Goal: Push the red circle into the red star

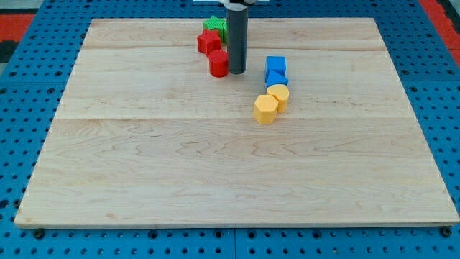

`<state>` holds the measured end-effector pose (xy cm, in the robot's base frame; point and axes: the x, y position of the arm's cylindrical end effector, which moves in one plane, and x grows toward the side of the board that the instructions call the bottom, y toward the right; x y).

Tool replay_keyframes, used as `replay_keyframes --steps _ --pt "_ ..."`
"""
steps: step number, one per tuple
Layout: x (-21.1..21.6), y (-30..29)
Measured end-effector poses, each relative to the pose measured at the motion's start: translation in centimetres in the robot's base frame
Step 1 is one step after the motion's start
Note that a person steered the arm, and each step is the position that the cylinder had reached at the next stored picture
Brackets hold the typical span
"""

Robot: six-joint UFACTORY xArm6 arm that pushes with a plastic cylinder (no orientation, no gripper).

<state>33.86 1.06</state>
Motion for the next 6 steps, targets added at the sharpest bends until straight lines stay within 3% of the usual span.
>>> replay_keyframes --steps 2,5,6 --pt "1.8 -1.4" --pt "-2.5 -2.2" --pt "-3.8 1.9"
